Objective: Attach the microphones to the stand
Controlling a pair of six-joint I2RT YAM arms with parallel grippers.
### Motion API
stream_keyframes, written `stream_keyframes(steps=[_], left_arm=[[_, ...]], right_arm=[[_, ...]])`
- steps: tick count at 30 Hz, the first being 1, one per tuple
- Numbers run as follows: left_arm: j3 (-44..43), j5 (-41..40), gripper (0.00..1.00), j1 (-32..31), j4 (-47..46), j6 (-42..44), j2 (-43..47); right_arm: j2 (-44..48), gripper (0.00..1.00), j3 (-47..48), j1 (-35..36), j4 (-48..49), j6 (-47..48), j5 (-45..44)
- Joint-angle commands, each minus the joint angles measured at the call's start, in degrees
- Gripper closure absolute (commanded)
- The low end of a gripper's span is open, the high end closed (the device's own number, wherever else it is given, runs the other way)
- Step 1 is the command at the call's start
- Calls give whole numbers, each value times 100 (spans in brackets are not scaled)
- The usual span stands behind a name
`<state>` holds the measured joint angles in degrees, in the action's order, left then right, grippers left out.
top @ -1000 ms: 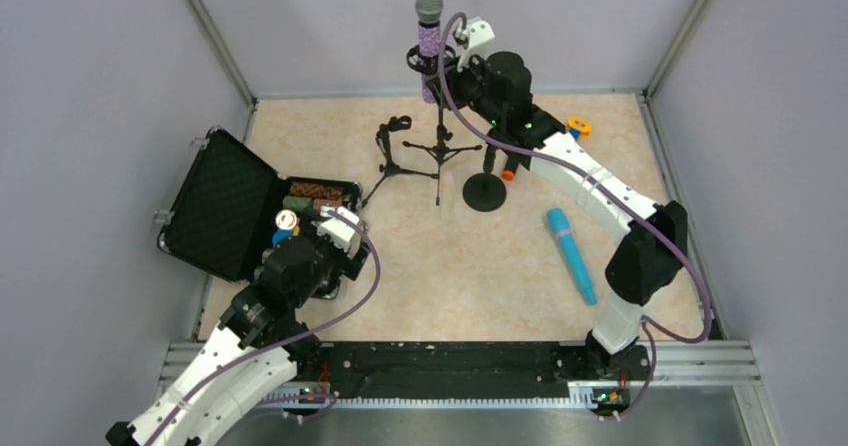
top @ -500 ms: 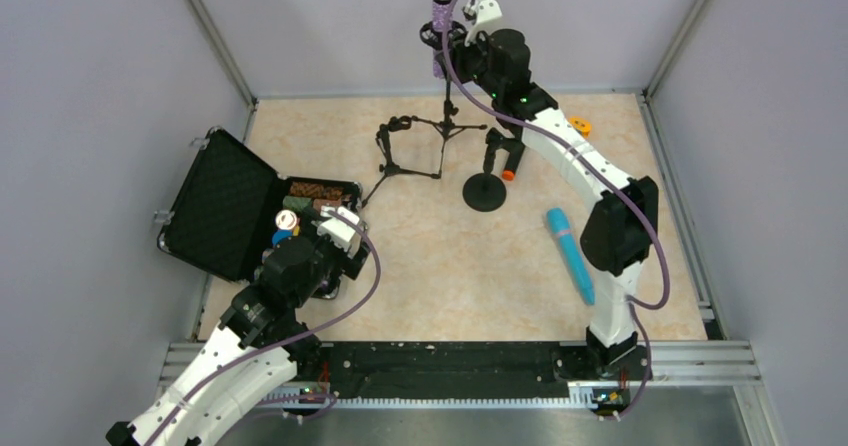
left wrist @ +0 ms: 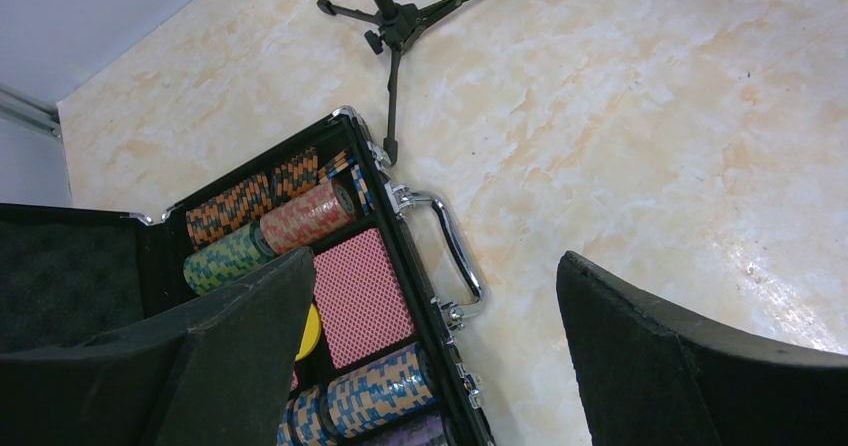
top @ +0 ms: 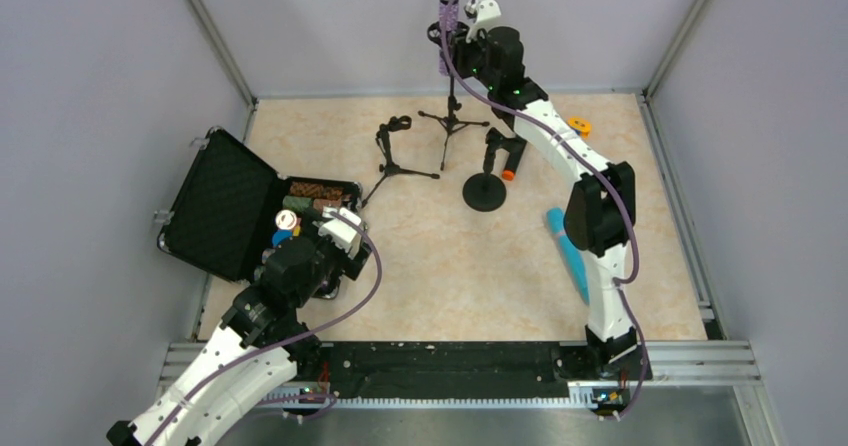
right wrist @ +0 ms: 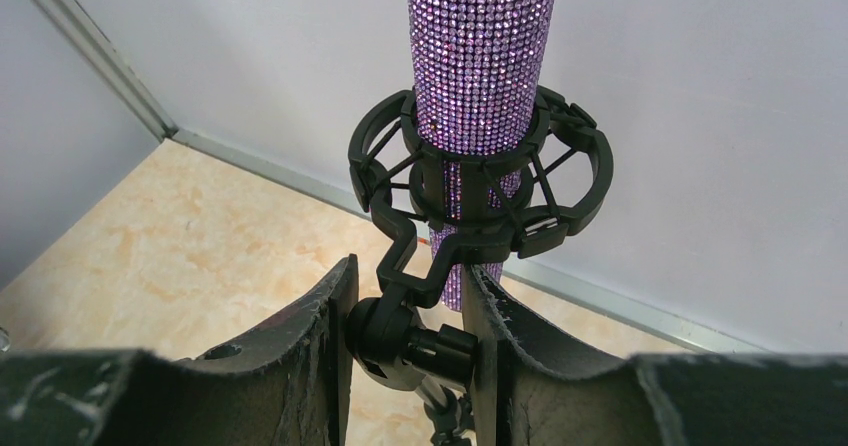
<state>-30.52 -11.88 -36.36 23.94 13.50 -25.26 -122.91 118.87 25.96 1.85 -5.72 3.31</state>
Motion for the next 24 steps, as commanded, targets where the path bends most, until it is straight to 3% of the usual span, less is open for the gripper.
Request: stream_keyframes(steps=[1, 19, 24], left_arm=[[38, -16, 5, 16, -294, 49, 15], [47, -23, 5, 24, -303, 69, -9], [55, -42, 6, 22, -306, 75, -19]], right_arm=[[93, 100, 619, -69, 999, 117, 6], [-124, 100, 710, -249, 446, -206, 136], [-121, 87, 692, -249, 344, -185, 224]])
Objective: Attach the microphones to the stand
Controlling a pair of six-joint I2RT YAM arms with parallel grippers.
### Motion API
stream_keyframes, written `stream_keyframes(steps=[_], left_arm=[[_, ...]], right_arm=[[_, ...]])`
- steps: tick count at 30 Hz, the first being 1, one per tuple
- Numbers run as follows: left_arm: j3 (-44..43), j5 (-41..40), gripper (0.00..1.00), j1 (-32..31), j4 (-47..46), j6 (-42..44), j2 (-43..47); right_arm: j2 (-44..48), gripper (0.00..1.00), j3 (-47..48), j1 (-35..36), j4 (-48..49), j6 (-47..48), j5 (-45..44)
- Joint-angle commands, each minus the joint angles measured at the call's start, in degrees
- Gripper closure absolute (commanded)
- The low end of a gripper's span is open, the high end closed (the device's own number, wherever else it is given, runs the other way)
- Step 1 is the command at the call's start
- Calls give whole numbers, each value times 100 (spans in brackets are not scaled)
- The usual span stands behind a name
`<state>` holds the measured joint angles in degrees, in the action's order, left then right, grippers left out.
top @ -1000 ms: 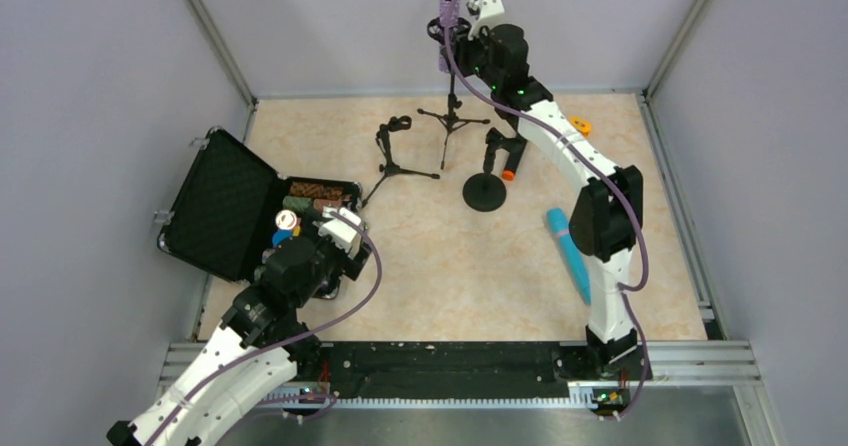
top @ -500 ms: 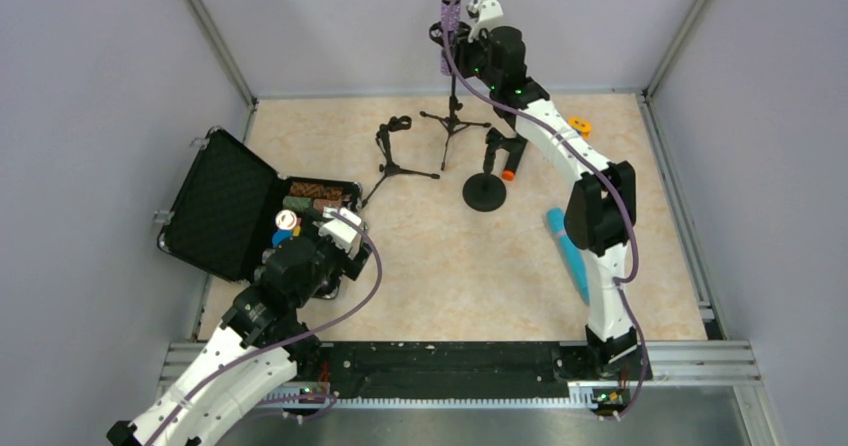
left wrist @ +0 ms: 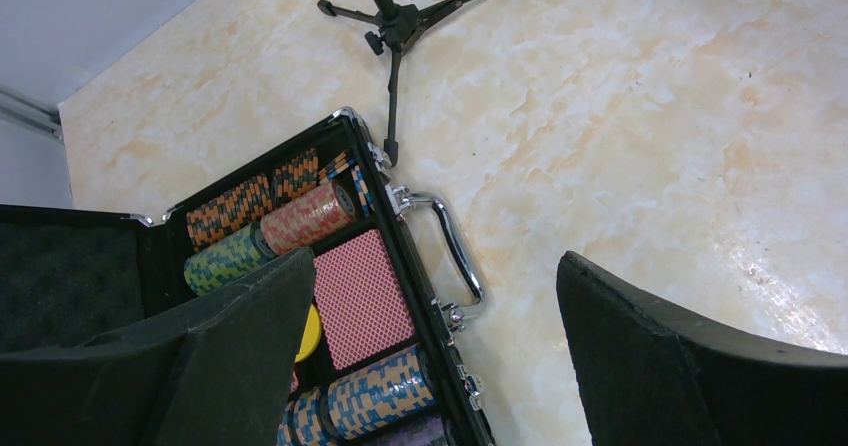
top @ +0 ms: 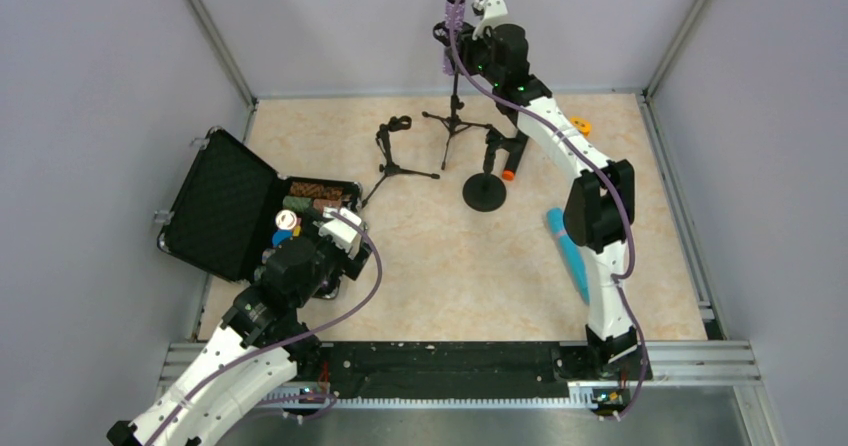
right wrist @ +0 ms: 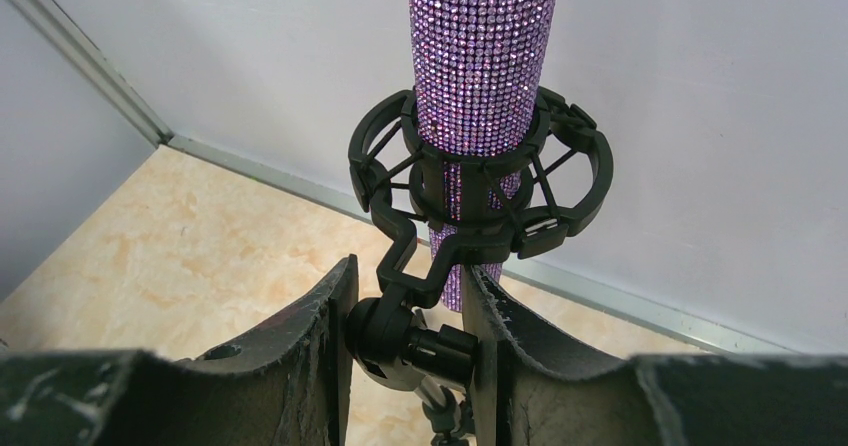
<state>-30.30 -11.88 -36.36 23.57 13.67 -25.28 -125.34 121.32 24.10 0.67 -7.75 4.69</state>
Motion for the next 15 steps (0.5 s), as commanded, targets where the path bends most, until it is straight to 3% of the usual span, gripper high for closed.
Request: stream_keyframes(steps=[1, 8, 15], left_arm=[[33, -38, 6, 21, -263, 57, -17], [34, -51, 6, 22, -270, 70, -32], [34, -49, 6, 23, -274, 69, -23]], right_arm=[[126, 84, 438, -59, 441, 36, 89], [231, 55, 220, -61, 442, -13, -148], [296, 33, 53, -64, 396, -70, -343]])
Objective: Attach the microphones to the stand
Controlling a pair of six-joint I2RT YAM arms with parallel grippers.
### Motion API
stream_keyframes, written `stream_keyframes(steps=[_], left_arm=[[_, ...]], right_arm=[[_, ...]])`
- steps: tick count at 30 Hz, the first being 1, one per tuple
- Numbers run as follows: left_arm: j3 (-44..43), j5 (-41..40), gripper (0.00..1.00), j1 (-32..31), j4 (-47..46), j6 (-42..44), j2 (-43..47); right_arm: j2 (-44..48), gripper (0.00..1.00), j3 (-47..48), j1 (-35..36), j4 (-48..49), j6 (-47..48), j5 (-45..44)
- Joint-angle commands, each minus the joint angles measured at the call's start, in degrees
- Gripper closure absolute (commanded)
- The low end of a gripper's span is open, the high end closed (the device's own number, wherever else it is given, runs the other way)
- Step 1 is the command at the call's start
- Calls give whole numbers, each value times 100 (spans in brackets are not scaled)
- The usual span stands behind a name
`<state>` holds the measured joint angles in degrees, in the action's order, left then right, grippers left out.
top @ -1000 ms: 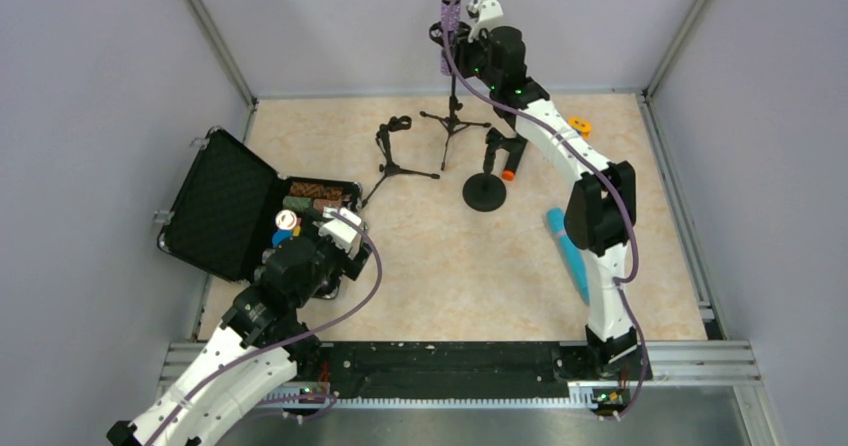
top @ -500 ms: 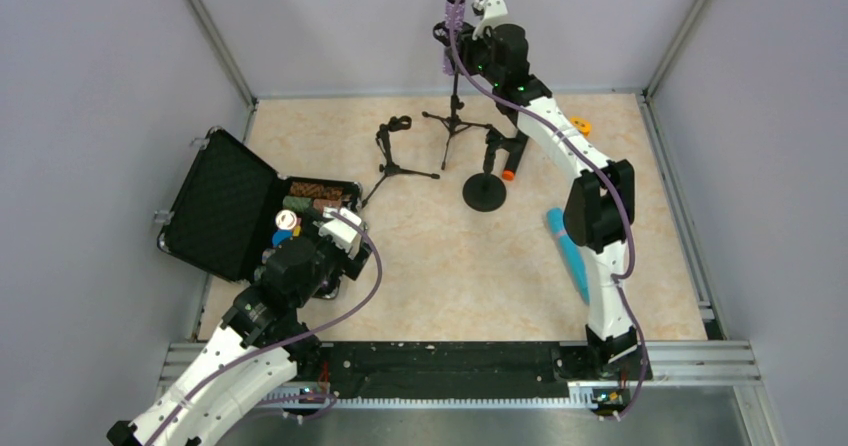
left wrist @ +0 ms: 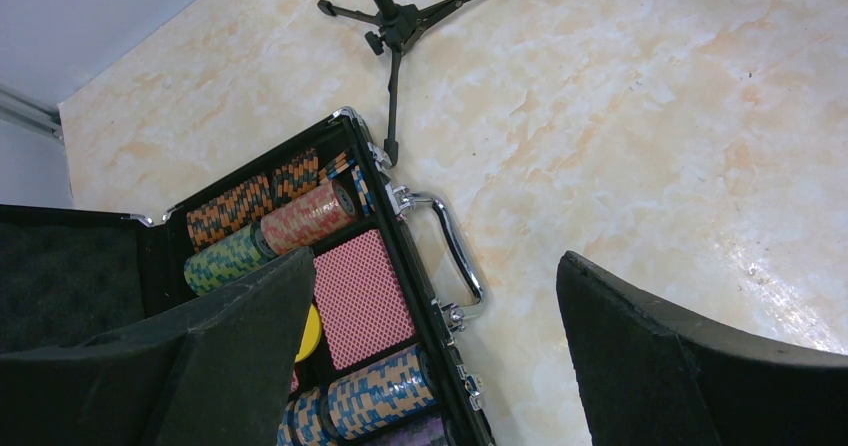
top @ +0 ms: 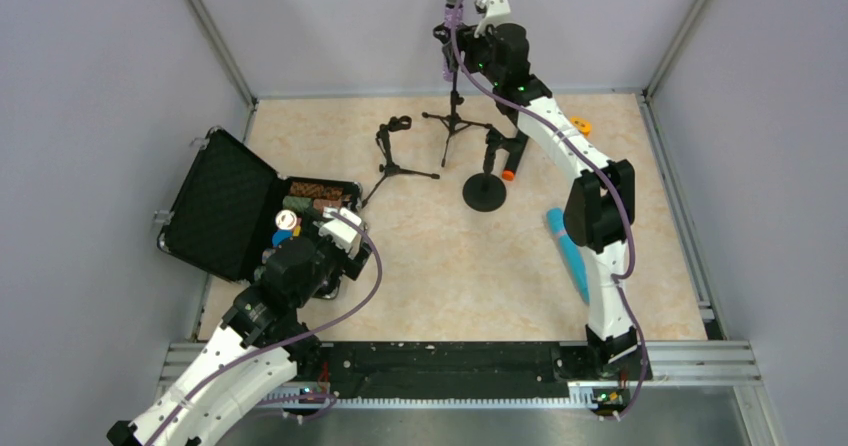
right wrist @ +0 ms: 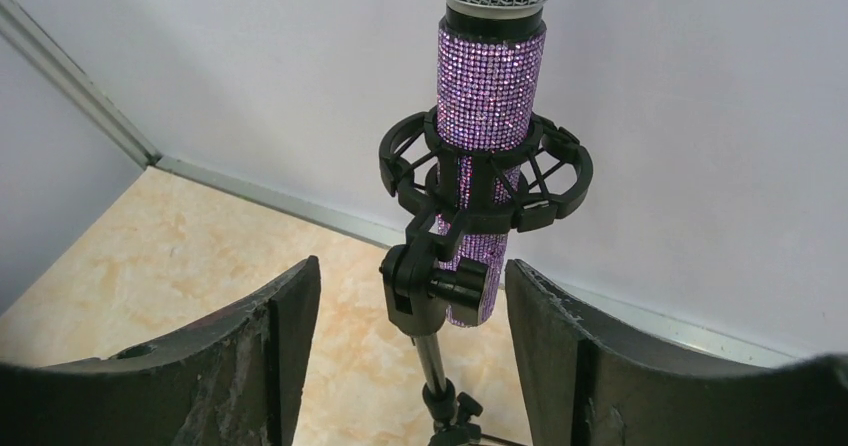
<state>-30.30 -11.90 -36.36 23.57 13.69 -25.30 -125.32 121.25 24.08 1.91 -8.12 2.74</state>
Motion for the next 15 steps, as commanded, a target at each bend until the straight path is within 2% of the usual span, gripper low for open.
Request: stream_keyframes(steps=[1, 4, 15], left_arm=[[33, -38, 6, 22, -274, 68, -20], [35, -42, 6, 22, -279, 69, -13], [42, -58, 6, 23, -268, 77, -8]], right_arm=[[298, 31, 54, -54, 254, -33, -147], [306, 24, 56, -63, 218, -37, -139], [388, 15, 14, -61, 139, -23, -39]])
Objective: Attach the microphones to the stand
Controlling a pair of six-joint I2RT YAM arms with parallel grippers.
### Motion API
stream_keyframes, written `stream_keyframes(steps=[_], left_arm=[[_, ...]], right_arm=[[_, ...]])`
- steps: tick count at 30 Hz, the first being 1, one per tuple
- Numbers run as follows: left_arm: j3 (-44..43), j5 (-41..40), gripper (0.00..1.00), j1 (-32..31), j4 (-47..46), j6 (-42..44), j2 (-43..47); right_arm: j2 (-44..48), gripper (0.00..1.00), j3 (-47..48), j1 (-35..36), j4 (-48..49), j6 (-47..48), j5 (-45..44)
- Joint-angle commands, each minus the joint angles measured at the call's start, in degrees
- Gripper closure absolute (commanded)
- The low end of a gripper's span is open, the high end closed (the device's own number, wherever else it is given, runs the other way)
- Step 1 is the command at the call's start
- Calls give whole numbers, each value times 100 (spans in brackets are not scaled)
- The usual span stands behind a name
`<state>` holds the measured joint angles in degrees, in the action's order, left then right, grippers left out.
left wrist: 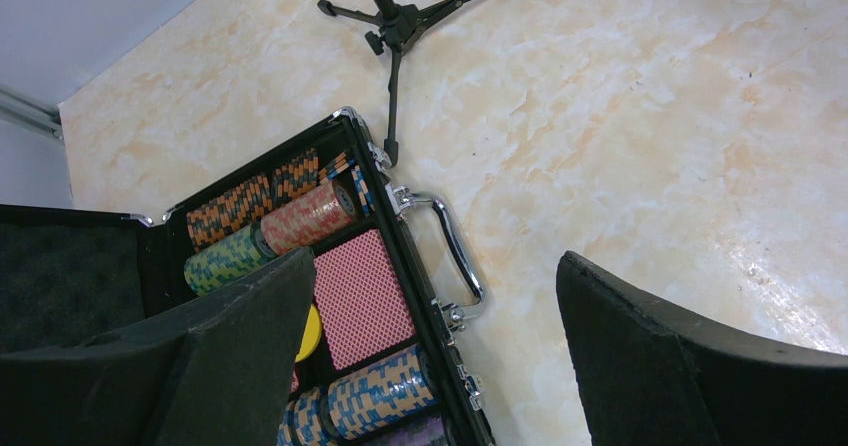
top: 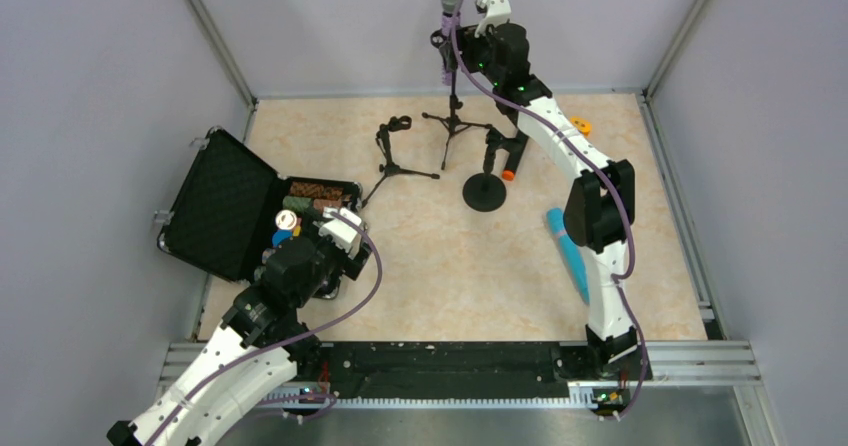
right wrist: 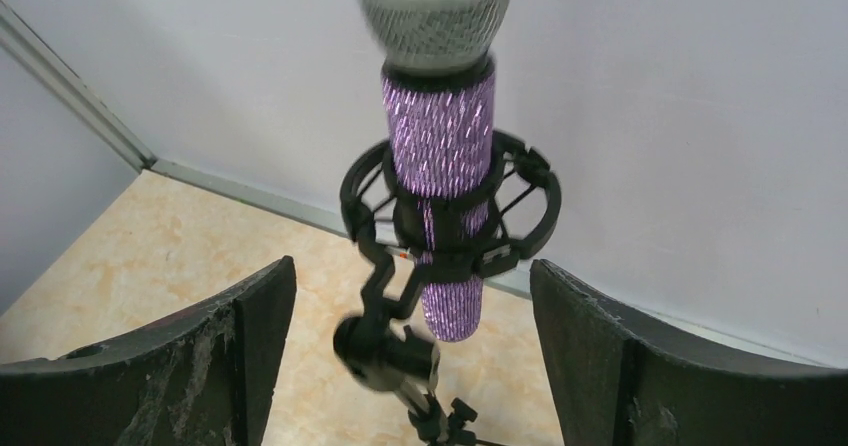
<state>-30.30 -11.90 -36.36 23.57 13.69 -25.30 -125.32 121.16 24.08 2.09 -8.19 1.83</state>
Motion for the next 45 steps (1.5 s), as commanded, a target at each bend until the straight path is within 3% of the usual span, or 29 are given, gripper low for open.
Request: stream_keyframes(steps=[1, 14, 24, 37, 45], left_arm=[[42, -58, 6, 17, -273, 78, -3], [42, -67, 6, 17, -274, 82, 40], [33, -7, 6, 20, -273, 69, 108], [38, 100, 5, 23, -283, 50, -9], [33, 164, 5, 20, -290, 28, -127]], right_arm=[[402, 14, 3, -61, 117, -16, 61], [1302, 4, -993, -61, 136, -94, 251], [2868, 1, -3192, -61, 675, -269, 388], [4935, 1, -5327, -56, 490, -332, 530], [6300, 1, -6612, -60, 201, -344, 51]])
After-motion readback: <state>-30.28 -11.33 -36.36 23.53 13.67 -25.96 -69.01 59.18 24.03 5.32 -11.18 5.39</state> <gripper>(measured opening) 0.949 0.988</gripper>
